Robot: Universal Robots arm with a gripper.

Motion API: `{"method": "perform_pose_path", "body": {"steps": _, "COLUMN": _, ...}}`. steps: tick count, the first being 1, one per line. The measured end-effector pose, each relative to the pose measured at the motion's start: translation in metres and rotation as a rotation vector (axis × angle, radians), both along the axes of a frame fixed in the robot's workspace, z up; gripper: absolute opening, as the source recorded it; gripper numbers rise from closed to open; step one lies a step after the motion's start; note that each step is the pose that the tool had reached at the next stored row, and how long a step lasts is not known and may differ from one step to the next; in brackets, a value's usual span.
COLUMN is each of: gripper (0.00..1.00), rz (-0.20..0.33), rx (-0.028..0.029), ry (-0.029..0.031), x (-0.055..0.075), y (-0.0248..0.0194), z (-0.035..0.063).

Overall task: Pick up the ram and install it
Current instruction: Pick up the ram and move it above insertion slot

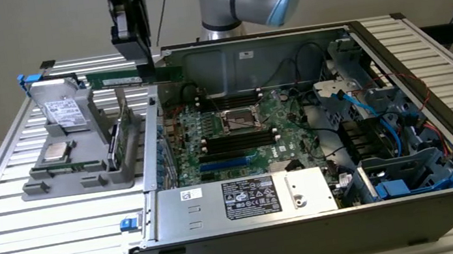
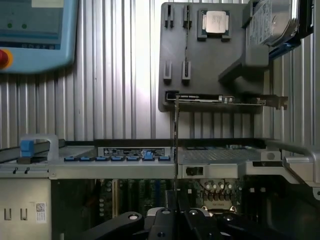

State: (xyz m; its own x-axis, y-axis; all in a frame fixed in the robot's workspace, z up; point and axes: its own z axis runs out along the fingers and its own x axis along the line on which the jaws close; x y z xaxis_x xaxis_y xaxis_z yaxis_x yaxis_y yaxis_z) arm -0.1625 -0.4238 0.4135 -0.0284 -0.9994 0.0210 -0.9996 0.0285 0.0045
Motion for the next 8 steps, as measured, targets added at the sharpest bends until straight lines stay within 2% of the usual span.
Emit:
{"method": "perform_pose_path", "body": {"steps": 6, "gripper": 0.13, "rz": 0.0, "rx": 0.0, "ry": -0.0004, "x": 0.027, "y": 0.0, "z": -0.0018}}
{"method": "perform_pose_path", "body": {"steps": 8, "gripper": 0.13, "rz": 0.0, "rx": 0.0, "ry": -0.0035, "x": 0.036, "y": 0.0002, "z": -0.0022}}
